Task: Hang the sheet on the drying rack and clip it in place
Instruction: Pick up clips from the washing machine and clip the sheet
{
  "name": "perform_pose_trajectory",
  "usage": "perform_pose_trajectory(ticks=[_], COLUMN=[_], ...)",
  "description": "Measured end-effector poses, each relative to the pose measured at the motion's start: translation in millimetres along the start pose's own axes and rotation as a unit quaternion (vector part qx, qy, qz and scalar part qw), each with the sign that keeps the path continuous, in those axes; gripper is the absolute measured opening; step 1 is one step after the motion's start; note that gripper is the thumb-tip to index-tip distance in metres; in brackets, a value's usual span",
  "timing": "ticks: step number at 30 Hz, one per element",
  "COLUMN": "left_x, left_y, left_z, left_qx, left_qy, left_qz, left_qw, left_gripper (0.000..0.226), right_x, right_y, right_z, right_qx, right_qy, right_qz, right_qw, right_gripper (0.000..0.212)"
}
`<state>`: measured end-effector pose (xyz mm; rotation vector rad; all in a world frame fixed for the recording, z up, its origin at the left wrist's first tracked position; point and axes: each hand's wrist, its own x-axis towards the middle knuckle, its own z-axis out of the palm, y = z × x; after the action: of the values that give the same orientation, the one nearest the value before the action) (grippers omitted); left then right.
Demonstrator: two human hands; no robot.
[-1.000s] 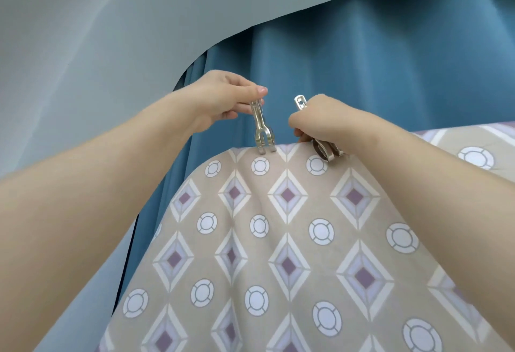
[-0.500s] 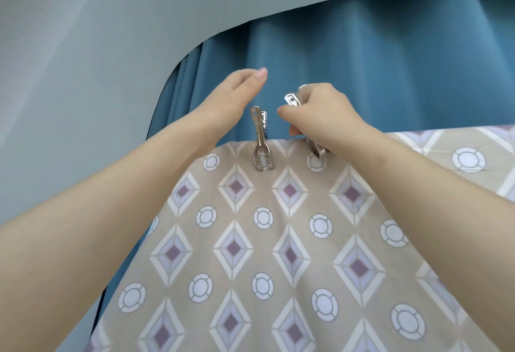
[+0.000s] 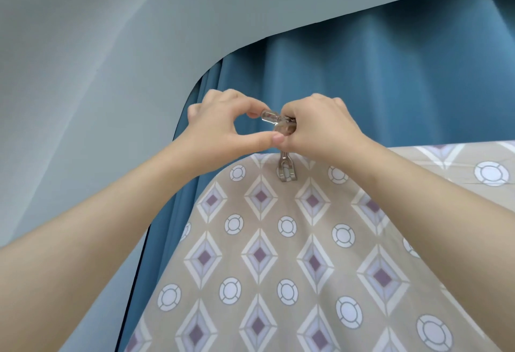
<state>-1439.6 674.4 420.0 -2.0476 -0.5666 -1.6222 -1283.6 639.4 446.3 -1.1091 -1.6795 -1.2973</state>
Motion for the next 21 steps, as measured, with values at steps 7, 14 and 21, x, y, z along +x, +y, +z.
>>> perform_pose_trajectory(ticks=[7, 14, 21], left_x=[-8, -26, -53], left_y=[-1, -17, -59], left_z=[-6, -24, -39], left_qx=[-0.252, -0.293, -0.229], left_qy=[-0.053, -0.042, -0.040], left_qz=[-0.162, -0.208, -0.286], left_qw=[0.953, 0.932, 0.930], left_gripper=[0.029, 0.018, 0.013], right_x=[4, 9, 13], right_y=[-18, -30, -41], right_z=[7, 18, 28], right_qx=[-0.003, 0.021, -0.009], right_qy=[0.013, 0.000, -0.034], right_qz=[-0.031, -0.037, -0.025], right_qw=[0.999, 0.999, 0.999], right_gripper=[0.037, 0.015, 0.039])
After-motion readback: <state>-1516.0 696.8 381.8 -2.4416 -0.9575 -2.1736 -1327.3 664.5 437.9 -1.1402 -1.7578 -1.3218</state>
